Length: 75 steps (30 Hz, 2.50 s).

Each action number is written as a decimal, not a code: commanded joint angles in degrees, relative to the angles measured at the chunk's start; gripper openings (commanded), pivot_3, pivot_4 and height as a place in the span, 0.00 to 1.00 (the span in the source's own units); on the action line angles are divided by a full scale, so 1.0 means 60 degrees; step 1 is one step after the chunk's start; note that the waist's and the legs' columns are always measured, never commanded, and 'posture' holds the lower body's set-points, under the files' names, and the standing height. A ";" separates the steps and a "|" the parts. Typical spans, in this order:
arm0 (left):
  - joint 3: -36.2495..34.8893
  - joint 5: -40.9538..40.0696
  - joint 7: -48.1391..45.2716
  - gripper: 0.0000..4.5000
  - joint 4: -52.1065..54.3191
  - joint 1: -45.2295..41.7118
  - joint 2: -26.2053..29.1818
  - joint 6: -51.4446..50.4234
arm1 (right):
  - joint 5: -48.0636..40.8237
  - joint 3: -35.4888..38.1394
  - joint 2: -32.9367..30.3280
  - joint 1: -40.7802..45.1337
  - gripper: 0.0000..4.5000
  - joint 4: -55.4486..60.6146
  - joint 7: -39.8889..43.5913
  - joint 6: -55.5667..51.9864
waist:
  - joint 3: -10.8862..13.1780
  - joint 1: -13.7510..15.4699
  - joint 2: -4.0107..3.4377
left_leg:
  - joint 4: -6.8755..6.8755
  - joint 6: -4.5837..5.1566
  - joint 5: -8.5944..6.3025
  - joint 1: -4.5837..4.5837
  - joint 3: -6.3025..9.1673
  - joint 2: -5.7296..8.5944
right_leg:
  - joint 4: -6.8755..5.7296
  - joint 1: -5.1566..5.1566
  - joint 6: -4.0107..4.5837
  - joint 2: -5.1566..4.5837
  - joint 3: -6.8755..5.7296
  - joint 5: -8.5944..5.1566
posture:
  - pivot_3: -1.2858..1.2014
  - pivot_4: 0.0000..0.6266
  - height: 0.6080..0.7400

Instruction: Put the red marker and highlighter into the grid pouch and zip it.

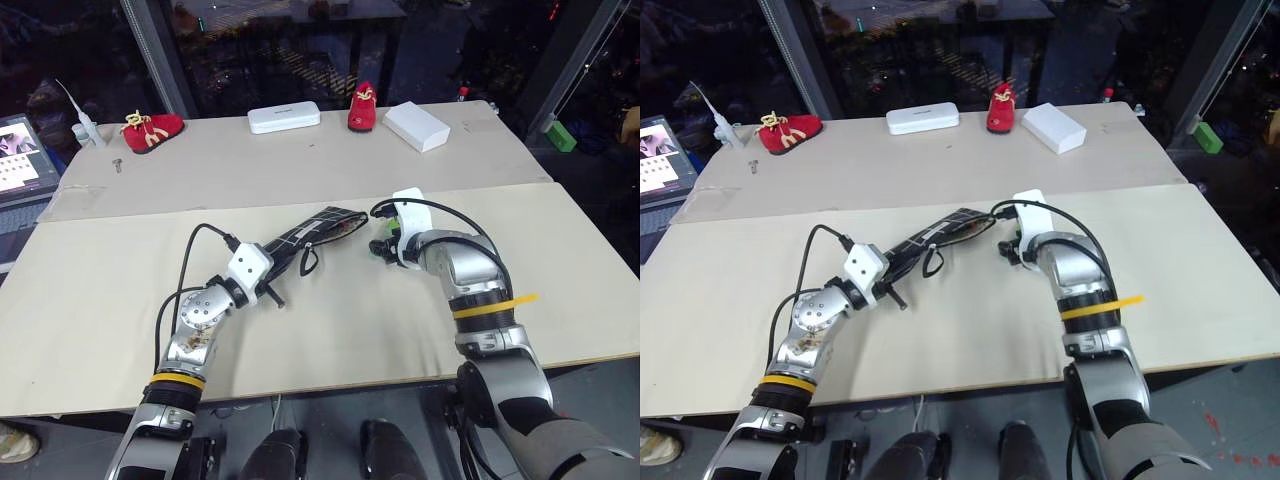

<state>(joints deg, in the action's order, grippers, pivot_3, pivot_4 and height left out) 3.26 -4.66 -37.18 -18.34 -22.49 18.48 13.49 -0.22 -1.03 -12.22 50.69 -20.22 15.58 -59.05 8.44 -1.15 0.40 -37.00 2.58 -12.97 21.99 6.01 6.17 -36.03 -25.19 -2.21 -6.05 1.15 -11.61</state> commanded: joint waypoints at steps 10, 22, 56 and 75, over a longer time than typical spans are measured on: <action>-0.0096 -0.0076 0.0177 0.00 0.0224 -0.0121 -0.0052 0.0136 | 0.0402 -0.0580 0.0635 0.0454 0.74 -0.2115 -0.0601 0.1817 | -0.0005 -0.0192 -0.0002 | -0.0001 0.0000 0.0000 -0.0025 -0.0001 0.0001 | -0.0009 0.0017 0.0000 0.0001 0.0001 0.0001 | 0.52 0.24 1.00; -0.0154 -0.0110 0.0159 0.00 0.0285 -0.0112 0.0036 0.0124 | -0.0006 0.0279 -0.0316 0.0485 0.23 -0.1634 -0.0509 0.3373 | -0.0006 -0.0123 -0.0002 | -0.0003 0.0001 -0.0001 -0.0012 0.0001 0.0005 | -0.0005 0.0016 -0.0001 -0.0001 -0.0003 0.0002 | 0.52 0.24 1.00; -0.0033 -0.0160 -0.0102 0.00 0.0345 -0.0134 0.0054 -0.0015 | 0.4093 -0.2971 -0.5054 -0.0873 0.23 0.0379 0.3966 1.2993 | -0.0002 0.0079 0.0013 | -0.0008 0.0000 -0.0011 -0.0031 -0.0046 -0.0013 | 0.0026 0.0028 0.0000 0.0007 -0.0011 0.0002 | 0.52 0.24 1.00; 0.0045 -0.0129 -0.0163 0.00 0.0124 -0.0324 -0.0081 0.0052 | 0.5492 -0.4081 -0.3465 0.0444 0.23 -0.0843 0.3690 1.3571 | -0.0002 0.0056 0.0012 | -0.0009 -0.0005 -0.0009 -0.0028 -0.0047 -0.0012 | 0.0025 0.0024 0.0003 0.0009 -0.0008 0.0004 | 0.52 0.24 1.00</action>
<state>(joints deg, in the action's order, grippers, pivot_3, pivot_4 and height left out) 3.59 -4.73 -37.90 -18.46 -23.21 18.12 13.43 32.40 -25.24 -33.58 51.34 -26.48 38.51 20.94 8.43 -0.81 0.48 -37.05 2.55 -13.03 21.82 5.73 6.10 -35.89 -25.05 -2.19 -6.00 1.10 -11.59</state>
